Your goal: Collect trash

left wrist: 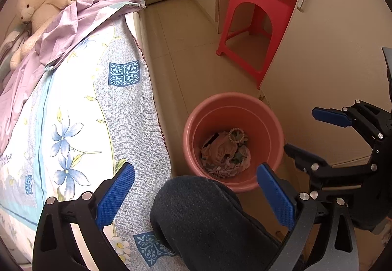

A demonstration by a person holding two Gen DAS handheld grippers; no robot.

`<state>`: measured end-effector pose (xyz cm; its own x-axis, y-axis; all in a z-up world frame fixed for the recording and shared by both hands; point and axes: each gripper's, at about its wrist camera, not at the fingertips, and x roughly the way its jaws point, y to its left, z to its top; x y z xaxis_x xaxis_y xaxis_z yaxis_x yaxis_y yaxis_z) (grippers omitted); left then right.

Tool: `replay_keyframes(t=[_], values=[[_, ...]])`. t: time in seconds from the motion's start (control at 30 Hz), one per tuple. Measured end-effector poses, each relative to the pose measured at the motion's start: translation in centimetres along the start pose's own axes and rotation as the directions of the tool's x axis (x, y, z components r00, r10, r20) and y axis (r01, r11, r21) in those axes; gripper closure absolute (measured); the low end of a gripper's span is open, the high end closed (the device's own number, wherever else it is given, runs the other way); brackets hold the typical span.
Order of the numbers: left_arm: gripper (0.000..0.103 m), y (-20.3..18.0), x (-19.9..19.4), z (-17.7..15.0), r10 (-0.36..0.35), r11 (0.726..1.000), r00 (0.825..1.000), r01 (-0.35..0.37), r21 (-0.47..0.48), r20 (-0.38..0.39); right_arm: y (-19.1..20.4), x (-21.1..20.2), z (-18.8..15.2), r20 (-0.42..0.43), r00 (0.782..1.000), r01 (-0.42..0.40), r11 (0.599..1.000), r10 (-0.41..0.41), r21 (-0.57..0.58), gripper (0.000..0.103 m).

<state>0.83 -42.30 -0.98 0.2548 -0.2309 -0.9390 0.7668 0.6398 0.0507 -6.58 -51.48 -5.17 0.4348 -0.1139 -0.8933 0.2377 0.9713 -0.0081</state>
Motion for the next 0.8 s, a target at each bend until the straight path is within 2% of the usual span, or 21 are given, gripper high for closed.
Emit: replay_keyframes(t=[0.23, 0.47, 0.53, 0.8], values=[[0.005, -0.1, -0.3, -0.5, -0.002, 1.0, 1.0, 0.002, 0.01, -0.003, 1.1, -0.5, -0.5, -0.003, 0.999, 0.035, 0.998, -0.035, -0.052, 0.023], [0.005, -0.3, -0.4, -0.8, -0.012, 1.0, 1.0, 0.012, 0.01, -0.01, 2.0, -0.7, -1.1, -0.017, 0.998, 0.063, 0.992, -0.065, -0.105, 0.017], [0.005, -0.4, -0.4, -0.9, -0.017, 1.0, 1.0, 0.017, 0.014, -0.01, 2.2, -0.7, -1.2, -0.016, 0.997, 0.076, 0.99, -0.079, -0.117, 0.01], [0.005, -0.3, -0.5, -1.0, -0.029, 0.999, 1.0, 0.029, 0.017, -0.005, 2.5, -0.5, -1.4, -0.015, 0.996, 0.089, 0.987, -0.092, -0.13, 0.007]])
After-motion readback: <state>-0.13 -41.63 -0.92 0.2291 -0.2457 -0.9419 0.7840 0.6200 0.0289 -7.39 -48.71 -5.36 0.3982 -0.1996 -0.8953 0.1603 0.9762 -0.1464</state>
